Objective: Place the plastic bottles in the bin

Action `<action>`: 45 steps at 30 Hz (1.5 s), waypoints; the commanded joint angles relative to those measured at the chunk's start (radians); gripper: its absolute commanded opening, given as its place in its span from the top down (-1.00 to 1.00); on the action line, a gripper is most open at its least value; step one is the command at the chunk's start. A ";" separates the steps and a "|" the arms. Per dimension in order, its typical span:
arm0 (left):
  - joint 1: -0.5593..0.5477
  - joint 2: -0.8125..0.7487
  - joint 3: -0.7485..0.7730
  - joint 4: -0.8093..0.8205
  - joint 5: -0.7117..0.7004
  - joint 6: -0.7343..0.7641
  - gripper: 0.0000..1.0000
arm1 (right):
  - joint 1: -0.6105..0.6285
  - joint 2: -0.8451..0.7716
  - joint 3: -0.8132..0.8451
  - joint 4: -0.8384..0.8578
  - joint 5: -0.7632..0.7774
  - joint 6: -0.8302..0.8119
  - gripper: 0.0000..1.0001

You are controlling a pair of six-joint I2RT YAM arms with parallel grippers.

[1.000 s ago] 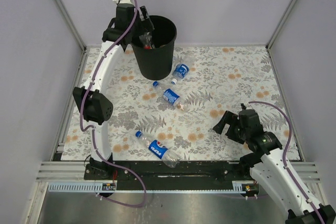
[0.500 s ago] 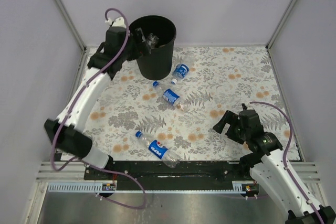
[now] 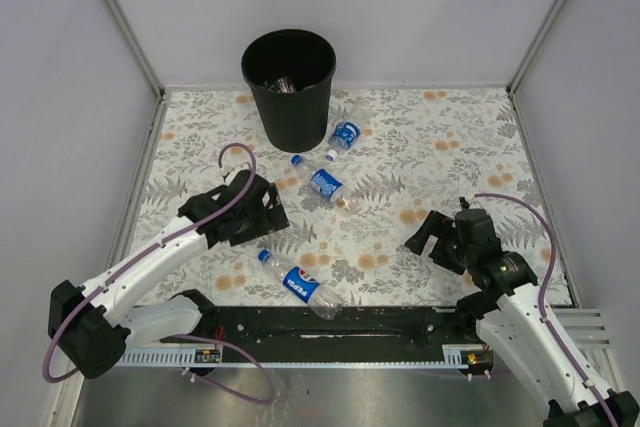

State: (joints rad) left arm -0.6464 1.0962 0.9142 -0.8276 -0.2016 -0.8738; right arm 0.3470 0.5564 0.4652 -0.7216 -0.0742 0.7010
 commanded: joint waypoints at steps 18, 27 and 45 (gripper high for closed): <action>-0.015 0.033 -0.245 0.068 0.250 -0.349 -0.98 | 0.006 -0.093 -0.023 -0.033 -0.024 0.015 -0.99; -0.045 0.165 -0.264 0.143 0.335 -0.401 -0.89 | 0.006 -0.147 -0.037 -0.075 -0.009 0.029 -0.99; -0.010 0.140 0.340 0.076 -0.073 0.135 0.97 | 0.006 -0.104 -0.033 -0.038 -0.001 0.026 -0.99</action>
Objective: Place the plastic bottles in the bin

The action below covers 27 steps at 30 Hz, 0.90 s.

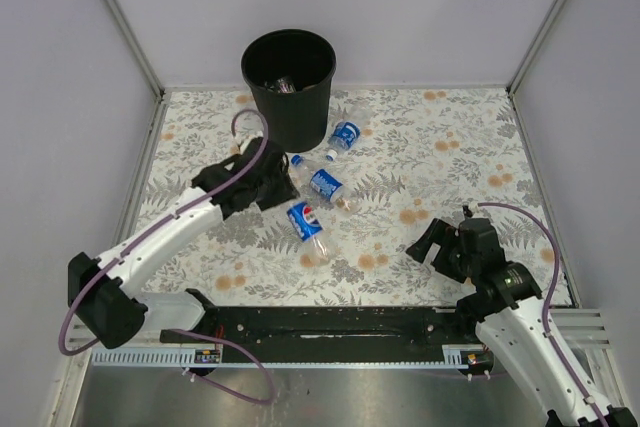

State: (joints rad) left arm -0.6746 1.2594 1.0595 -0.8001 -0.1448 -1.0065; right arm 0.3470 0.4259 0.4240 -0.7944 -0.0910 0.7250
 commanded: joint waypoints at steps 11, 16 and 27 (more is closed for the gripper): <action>0.164 0.204 0.735 0.061 -0.043 0.529 1.00 | 0.006 0.077 0.033 0.064 0.022 -0.006 -0.99; 0.263 0.317 0.896 0.091 0.049 0.526 1.00 | 0.006 0.086 0.047 0.050 0.033 -0.010 -0.99; 0.351 0.488 1.056 0.290 0.240 0.437 1.00 | 0.006 0.122 0.061 0.073 0.007 -0.007 -0.99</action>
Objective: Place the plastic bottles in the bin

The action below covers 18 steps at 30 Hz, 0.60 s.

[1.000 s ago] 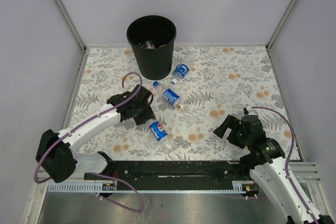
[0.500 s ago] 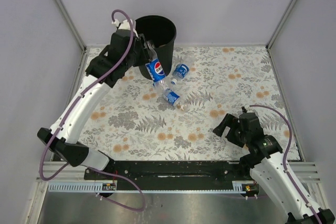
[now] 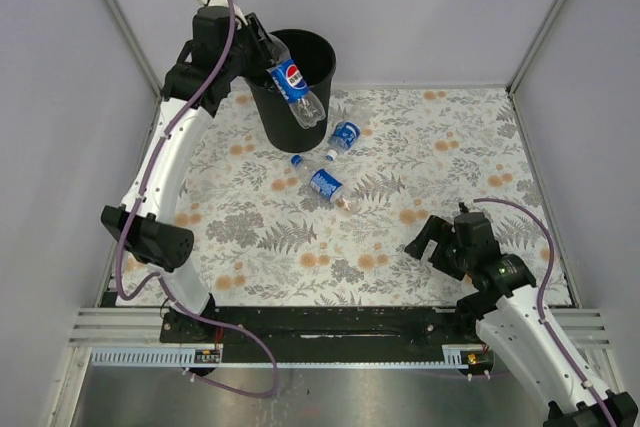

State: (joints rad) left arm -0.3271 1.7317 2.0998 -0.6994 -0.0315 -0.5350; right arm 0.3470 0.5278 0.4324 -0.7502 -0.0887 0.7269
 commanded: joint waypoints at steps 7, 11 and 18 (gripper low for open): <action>0.010 0.141 0.077 0.213 0.094 -0.032 1.00 | 0.007 0.032 0.065 0.037 0.006 -0.007 -0.99; 0.017 0.149 0.068 0.253 0.097 -0.040 1.00 | 0.007 0.034 0.055 0.038 0.009 -0.001 -0.99; 0.028 0.094 0.068 0.305 0.041 -0.031 1.00 | 0.006 0.041 0.046 0.060 0.015 0.016 -0.99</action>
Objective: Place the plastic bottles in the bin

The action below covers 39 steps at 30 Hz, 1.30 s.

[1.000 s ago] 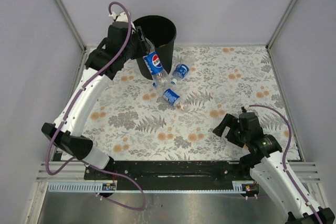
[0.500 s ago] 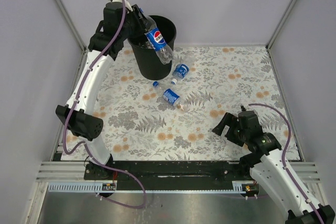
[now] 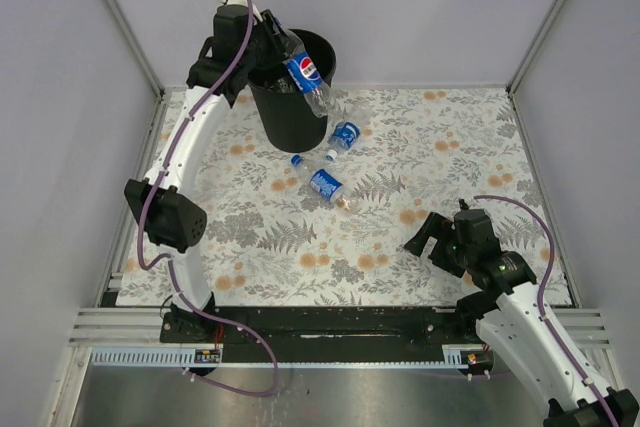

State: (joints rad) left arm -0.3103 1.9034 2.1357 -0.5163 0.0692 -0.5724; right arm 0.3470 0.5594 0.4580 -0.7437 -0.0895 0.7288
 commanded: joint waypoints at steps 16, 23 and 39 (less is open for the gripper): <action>0.123 0.018 0.061 0.358 -0.172 -0.066 0.99 | 0.004 0.076 0.079 0.038 0.004 -0.029 -0.99; 0.123 0.021 0.038 0.233 -0.106 -0.046 -0.98 | 0.006 0.077 0.071 0.061 -0.012 -0.016 -0.99; -0.058 -0.681 -0.998 0.029 -0.221 -0.177 -0.98 | 0.006 0.019 0.074 0.046 0.037 -0.075 -0.99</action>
State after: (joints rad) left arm -0.3122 1.2484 1.3270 -0.4622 -0.1204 -0.6670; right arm 0.3470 0.5499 0.5064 -0.7113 -0.0616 0.6857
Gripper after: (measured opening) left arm 0.988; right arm 0.993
